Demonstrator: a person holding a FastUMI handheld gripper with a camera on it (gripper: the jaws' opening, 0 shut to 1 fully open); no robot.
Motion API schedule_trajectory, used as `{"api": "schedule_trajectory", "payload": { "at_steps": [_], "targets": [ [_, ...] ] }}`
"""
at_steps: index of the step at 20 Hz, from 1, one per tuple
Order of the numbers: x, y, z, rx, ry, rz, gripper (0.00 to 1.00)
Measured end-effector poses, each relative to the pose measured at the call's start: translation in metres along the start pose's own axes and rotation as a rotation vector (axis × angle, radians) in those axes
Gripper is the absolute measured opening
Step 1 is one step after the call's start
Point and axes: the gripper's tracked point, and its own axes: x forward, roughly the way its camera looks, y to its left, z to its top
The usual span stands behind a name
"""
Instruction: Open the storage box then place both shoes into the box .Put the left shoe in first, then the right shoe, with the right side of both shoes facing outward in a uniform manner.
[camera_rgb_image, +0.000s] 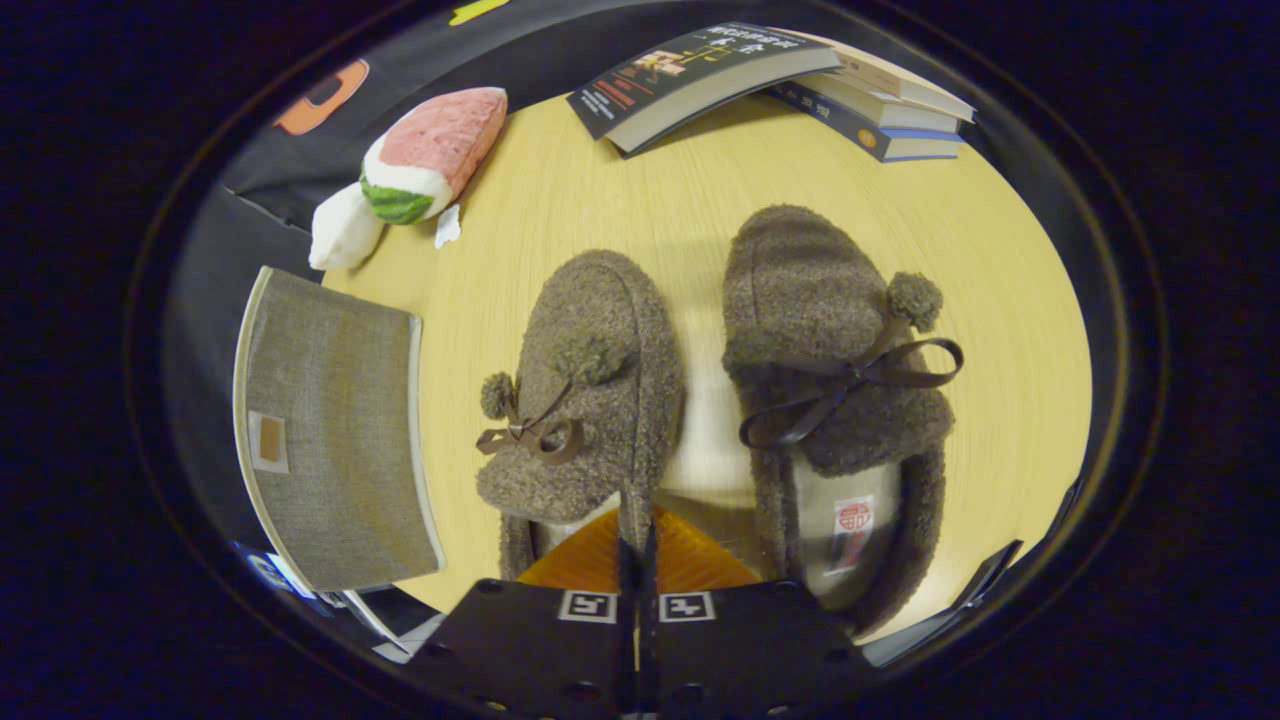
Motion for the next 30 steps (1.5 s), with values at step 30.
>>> {"api": "schedule_trajectory", "payload": {
  "at_steps": [30],
  "targets": [
    [-0.130,0.286,-0.023,-0.157,-0.009,0.321,0.01]
  ]
}}
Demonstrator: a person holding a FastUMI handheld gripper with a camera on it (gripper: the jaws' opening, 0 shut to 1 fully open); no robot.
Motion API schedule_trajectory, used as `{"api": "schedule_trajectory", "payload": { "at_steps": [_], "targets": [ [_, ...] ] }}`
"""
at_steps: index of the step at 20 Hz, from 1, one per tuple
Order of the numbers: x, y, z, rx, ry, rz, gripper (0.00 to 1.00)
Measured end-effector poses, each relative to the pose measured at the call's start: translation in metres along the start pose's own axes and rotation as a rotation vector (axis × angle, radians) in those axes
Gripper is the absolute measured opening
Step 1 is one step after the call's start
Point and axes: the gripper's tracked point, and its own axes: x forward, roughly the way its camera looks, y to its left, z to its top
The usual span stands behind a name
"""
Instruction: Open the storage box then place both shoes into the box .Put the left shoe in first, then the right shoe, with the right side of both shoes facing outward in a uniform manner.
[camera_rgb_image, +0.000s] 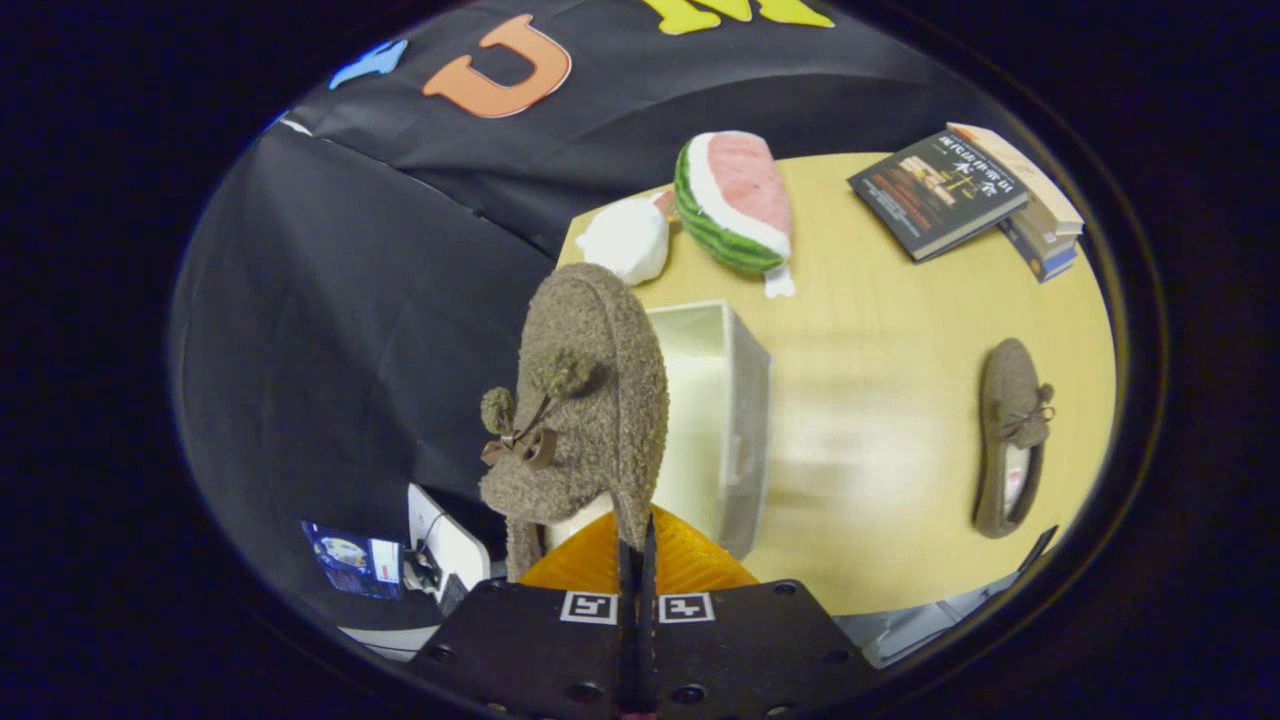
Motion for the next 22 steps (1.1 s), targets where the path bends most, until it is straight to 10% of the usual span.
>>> {"api": "schedule_trajectory", "payload": {
  "at_steps": [11,22],
  "targets": [
    [0.163,-0.004,-0.003,0.075,0.070,-0.291,0.01],
    [0.193,-0.026,-0.013,0.057,0.077,-0.382,0.07]
  ]
}}
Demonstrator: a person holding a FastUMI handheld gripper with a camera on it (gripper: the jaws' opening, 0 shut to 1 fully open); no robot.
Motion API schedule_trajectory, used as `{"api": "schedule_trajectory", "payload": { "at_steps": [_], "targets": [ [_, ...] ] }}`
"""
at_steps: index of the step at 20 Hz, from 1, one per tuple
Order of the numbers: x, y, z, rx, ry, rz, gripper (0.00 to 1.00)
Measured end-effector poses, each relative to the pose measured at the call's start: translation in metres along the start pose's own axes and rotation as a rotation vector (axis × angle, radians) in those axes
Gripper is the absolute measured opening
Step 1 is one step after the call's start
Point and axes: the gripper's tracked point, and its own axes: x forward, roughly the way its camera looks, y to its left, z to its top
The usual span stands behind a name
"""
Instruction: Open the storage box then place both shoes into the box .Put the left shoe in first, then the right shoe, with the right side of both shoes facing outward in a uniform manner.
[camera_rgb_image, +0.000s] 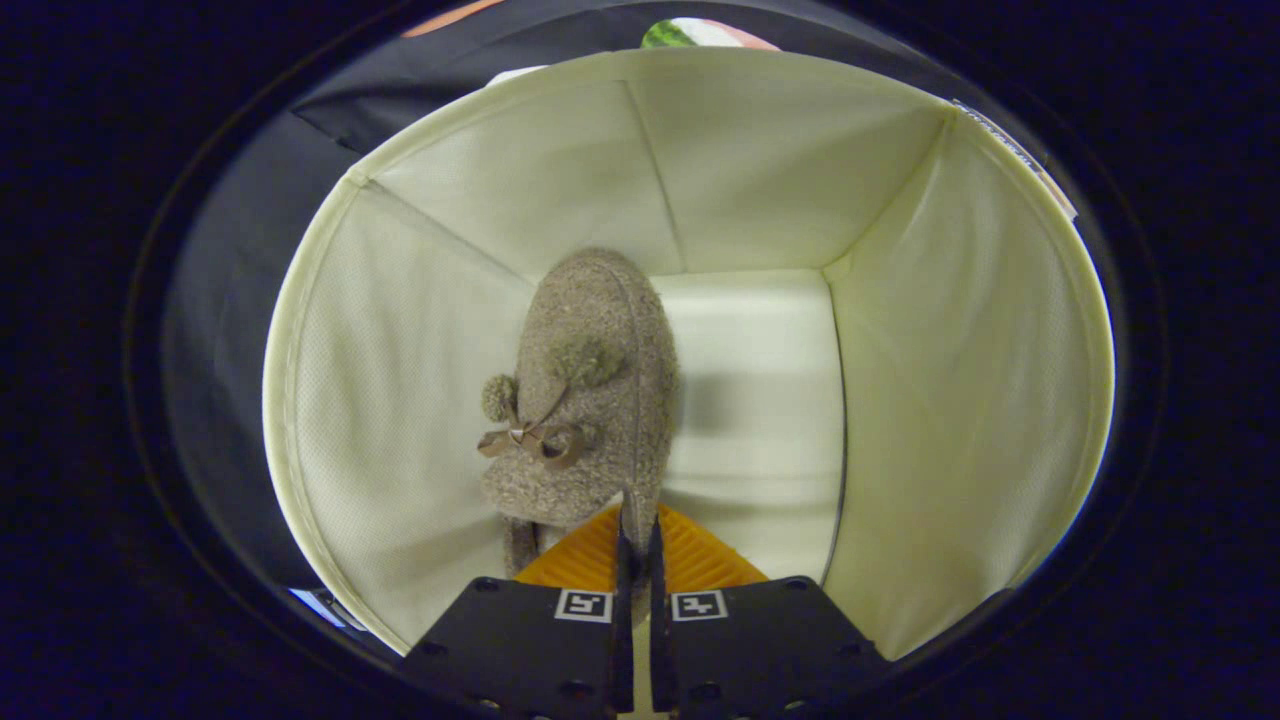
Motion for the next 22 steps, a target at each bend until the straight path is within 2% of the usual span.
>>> {"api": "schedule_trajectory", "payload": {
  "at_steps": [1,3,4,6,9,10,11,17,22],
  "targets": [
    [-0.003,0.000,0.002,-0.001,-0.006,0.008,0.12],
    [-0.015,-0.002,0.000,-0.003,-0.012,0.019,0.38],
    [-0.024,0.001,0.000,0.007,-0.031,0.040,0.41],
    [-0.050,0.009,-0.001,0.000,-0.052,0.101,0.52],
    [-0.092,0.010,-0.007,-0.084,-0.083,0.157,0.70],
    [-0.107,0.009,-0.010,-0.118,-0.095,0.180,0.72],
    [-0.122,0.007,-0.011,-0.150,-0.108,0.199,0.81],
    [-0.198,-0.057,-0.008,-0.283,-0.247,0.232,0.96],
    [-0.208,-0.184,0.011,-0.266,-0.289,0.153,0.96]
  ]
}}
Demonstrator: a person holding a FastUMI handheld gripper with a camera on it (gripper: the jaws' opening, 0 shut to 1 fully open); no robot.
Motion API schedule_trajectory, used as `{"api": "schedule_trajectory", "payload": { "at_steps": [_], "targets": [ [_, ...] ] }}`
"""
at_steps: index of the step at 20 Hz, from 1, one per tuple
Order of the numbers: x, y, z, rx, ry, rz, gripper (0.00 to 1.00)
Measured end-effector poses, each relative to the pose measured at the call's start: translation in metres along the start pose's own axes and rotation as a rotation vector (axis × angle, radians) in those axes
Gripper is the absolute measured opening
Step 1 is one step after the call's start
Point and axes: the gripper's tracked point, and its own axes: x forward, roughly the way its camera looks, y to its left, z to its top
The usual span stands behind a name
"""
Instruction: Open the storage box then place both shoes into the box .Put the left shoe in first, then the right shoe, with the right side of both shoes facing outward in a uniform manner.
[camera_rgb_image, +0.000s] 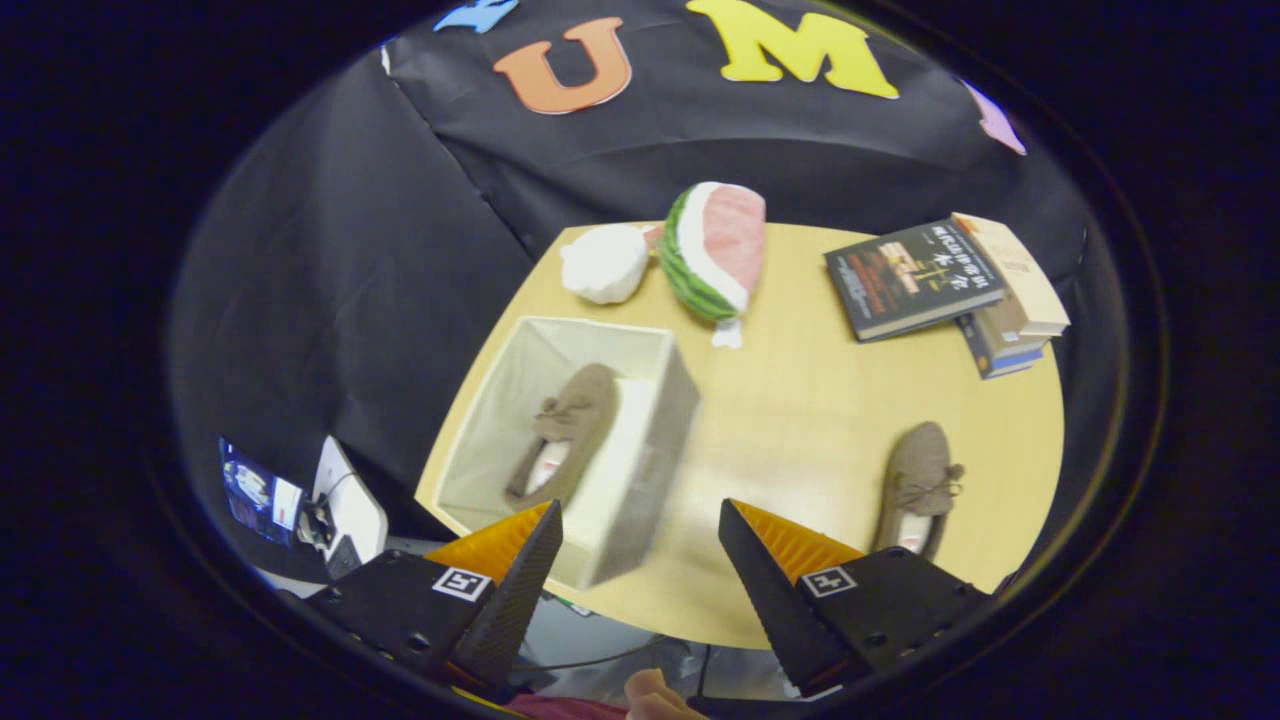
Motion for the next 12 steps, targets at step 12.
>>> {"api": "schedule_trajectory", "payload": {
  "at_steps": [12],
  "targets": [
    [0.025,-0.261,-0.081,0.070,0.136,-0.317,0.97]
  ]
}}
